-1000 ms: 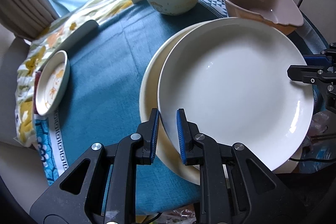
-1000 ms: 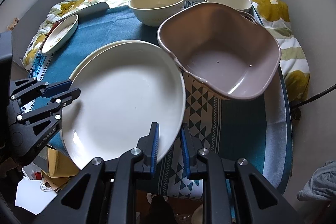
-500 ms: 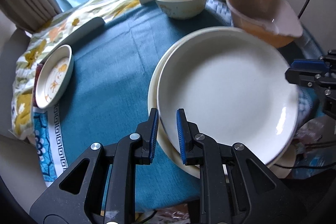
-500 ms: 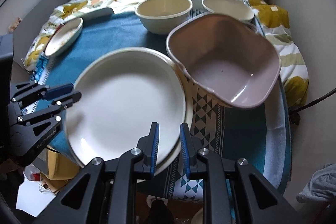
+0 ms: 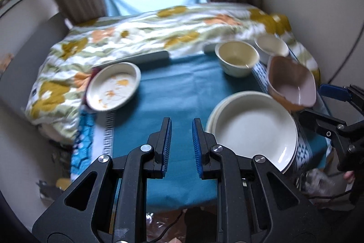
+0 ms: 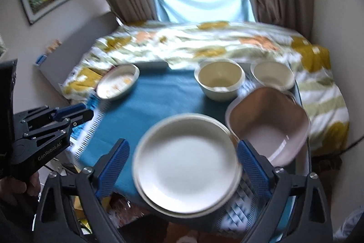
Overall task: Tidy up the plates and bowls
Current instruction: 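Move the open left gripper to the small duck-print plate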
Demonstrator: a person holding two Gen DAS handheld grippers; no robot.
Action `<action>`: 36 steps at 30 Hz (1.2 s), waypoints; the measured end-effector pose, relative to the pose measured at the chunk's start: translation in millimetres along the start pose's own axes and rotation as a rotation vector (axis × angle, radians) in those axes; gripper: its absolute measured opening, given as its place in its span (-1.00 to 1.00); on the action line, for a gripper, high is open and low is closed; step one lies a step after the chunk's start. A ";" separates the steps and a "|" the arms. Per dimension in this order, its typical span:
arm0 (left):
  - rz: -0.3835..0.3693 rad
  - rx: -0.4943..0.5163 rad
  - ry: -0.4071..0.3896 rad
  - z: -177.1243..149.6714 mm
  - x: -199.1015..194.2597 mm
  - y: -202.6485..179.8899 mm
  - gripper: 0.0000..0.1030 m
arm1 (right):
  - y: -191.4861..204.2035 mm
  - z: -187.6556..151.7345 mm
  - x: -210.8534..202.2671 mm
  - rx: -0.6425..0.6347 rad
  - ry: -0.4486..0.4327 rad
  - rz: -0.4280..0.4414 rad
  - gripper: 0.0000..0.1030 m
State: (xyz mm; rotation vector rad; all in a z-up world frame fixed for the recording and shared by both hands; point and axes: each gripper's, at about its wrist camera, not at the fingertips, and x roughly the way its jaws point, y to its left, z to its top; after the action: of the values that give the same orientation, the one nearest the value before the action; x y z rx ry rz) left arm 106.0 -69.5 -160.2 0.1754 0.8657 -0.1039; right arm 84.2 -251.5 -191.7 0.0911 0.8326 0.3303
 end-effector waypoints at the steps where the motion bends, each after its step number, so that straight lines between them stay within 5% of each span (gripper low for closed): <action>1: 0.009 -0.017 -0.006 -1.0 -5.3 6.7 -0.69 | 6.1 4.1 -0.9 -0.010 -0.011 0.013 0.83; 14: 0.052 -0.258 0.020 -14.5 -14.7 119.1 -0.69 | 78.6 50.9 46.6 -0.133 -0.021 0.122 0.84; 25: -0.109 -0.488 0.177 -13.2 76.6 211.9 -0.65 | 119.6 101.5 134.7 -0.152 0.070 0.138 0.85; 26: -0.124 -0.505 0.197 -12.1 87.8 219.8 -0.58 | 122.8 105.8 143.2 -0.152 0.076 0.138 0.85; 27: -0.139 -0.515 0.213 -11.1 98.7 226.8 -0.12 | 126.5 111.0 153.7 -0.151 0.085 0.135 0.85; 28: -0.149 -0.520 0.222 -9.3 107.6 233.0 0.90 | 129.1 114.4 161.1 -0.149 0.093 0.132 0.85; 36: -0.168 -0.558 0.280 1.8 168.6 268.9 0.99 | 146.1 138.0 226.3 -0.142 0.178 0.073 0.85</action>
State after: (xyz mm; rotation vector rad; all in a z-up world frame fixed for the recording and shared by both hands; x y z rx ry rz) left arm 259.4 190.5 -258.1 -0.4150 1.1553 0.0094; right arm 290.7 -33.6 -229.4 -0.0406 0.9808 0.4704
